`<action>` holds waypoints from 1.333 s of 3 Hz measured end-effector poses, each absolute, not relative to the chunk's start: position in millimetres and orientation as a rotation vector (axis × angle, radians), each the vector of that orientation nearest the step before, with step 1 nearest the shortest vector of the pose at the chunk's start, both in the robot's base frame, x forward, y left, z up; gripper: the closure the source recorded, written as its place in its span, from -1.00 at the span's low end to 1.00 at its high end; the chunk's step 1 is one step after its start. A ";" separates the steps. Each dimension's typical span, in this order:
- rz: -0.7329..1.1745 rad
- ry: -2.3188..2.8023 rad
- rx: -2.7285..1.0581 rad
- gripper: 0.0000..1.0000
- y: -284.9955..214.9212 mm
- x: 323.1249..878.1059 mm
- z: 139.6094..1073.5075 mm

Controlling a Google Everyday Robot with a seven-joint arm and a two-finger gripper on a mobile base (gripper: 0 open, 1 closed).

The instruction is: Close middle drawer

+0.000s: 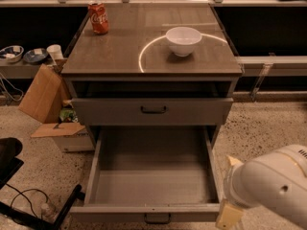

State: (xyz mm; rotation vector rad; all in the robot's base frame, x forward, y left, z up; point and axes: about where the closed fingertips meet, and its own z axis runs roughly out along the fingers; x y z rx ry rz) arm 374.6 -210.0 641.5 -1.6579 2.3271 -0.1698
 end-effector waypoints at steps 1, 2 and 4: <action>-0.136 2.391 -1.607 -0.65 -210.3 341.5 590.8; -0.088 2.445 -1.566 -0.18 -207.0 317.8 546.3; -0.087 2.470 -1.524 0.78 -207.8 316.1 543.0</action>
Offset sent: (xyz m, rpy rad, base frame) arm -0.0843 0.0149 -0.1645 0.0704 0.1213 -0.1541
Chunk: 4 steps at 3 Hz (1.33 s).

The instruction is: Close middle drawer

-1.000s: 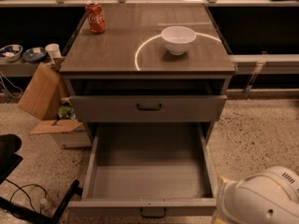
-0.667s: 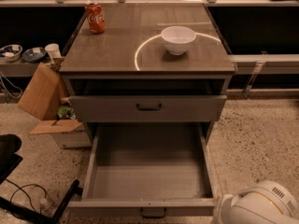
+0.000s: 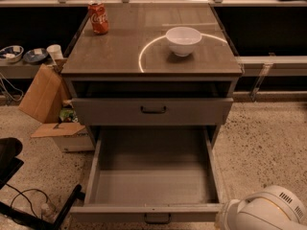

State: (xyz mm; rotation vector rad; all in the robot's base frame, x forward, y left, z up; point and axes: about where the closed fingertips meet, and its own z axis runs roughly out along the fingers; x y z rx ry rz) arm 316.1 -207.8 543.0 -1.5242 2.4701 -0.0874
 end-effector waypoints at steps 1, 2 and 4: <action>-0.058 2.462 -1.546 1.00 -201.1 319.0 526.8; -0.002 2.463 -1.557 1.00 -194.4 333.3 490.8; 0.119 2.447 -1.490 1.00 -200.0 368.8 400.0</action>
Offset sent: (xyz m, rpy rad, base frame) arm 0.0394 0.0272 -0.1727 0.0834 0.1296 0.0469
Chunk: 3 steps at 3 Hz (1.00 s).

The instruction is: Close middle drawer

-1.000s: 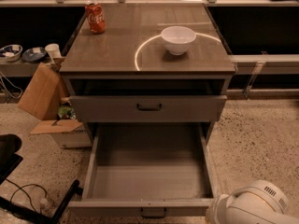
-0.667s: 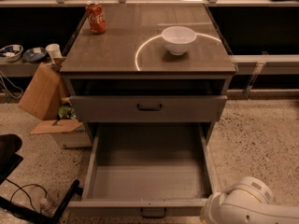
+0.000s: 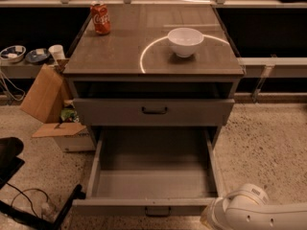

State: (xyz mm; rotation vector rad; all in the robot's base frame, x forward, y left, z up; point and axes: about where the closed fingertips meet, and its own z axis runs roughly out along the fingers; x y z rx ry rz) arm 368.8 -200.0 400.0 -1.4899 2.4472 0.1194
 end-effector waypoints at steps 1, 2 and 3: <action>0.133 2.435 -1.444 1.00 -203.2 379.7 381.5; 0.090 2.370 -1.428 1.00 -202.9 407.7 384.2; 0.059 2.282 -1.420 1.00 -190.4 441.4 394.1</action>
Offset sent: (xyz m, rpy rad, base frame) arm 0.0682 0.0134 -0.0237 0.0374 -0.2006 -0.0078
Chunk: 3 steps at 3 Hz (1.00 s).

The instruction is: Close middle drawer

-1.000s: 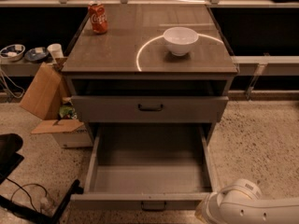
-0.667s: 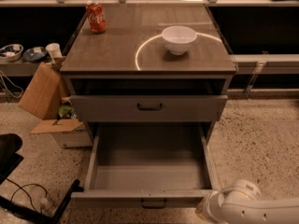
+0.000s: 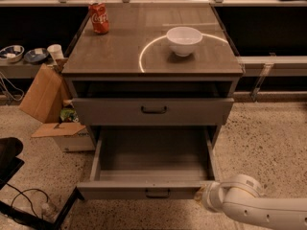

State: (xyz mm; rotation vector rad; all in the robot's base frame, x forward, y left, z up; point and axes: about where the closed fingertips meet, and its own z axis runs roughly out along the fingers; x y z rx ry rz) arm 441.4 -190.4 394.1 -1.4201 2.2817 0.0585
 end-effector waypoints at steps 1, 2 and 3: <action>0.022 2.204 -1.411 1.00 -177.3 471.6 409.3; -0.009 2.174 -1.362 1.00 -176.2 494.9 412.8; -0.027 2.172 -1.307 1.00 -183.5 505.5 405.2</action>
Offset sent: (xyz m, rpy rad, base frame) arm 0.0766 0.0238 0.0148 0.0326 -0.2005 -0.0451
